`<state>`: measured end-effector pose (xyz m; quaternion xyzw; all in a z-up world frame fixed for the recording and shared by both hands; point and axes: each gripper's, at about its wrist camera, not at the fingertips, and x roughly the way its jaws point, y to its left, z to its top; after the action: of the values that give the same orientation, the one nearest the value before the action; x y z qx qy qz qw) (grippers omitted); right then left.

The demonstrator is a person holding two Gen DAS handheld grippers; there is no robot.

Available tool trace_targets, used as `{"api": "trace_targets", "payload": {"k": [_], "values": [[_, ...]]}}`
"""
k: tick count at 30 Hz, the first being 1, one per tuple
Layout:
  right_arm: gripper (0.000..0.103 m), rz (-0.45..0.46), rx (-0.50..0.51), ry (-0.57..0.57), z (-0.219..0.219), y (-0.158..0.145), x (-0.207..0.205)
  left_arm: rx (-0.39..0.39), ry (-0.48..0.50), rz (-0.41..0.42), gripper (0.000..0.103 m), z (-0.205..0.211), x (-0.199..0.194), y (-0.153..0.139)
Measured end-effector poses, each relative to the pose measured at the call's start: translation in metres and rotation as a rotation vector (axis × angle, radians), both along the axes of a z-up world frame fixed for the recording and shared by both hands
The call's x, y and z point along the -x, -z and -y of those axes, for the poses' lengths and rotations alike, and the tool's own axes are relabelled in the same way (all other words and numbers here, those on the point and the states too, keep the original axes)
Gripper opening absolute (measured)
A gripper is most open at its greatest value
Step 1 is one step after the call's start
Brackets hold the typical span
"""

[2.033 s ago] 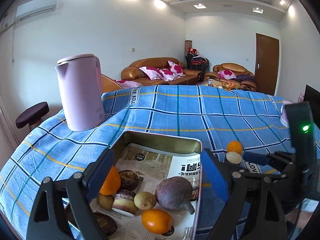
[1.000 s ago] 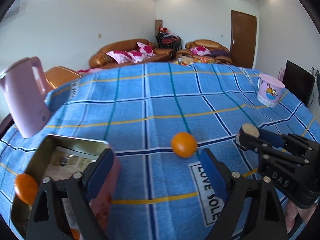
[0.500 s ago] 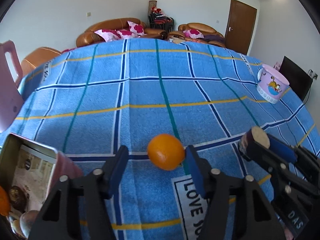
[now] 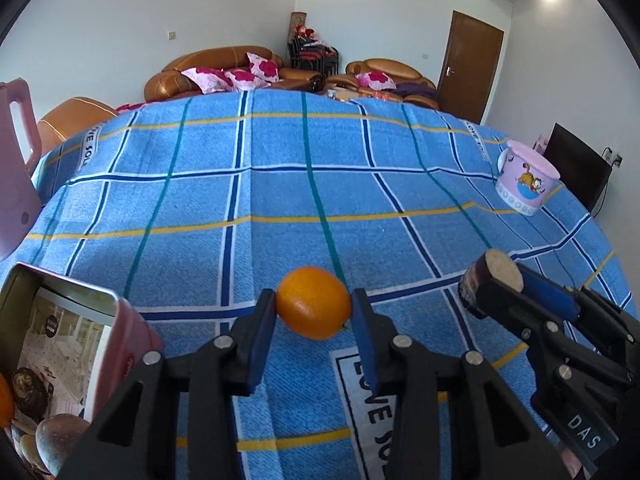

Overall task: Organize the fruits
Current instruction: 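Move the left gripper to an orange on the cloth and grasp it, then lift the orange with the left gripper while the right lifts the cake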

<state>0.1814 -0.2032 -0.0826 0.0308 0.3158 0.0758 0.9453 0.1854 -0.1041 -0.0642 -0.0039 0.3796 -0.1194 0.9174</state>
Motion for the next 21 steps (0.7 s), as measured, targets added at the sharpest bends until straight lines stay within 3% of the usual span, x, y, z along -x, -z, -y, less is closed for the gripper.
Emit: {"api": "trace_targets", "payload": {"k": [21], "values": [[0.036, 0.095, -0.007, -0.046, -0.003, -0.01, 0.014, 0.0, -0.029, 0.105, 0.04, -0.006, 0.017, -0.013]]}}
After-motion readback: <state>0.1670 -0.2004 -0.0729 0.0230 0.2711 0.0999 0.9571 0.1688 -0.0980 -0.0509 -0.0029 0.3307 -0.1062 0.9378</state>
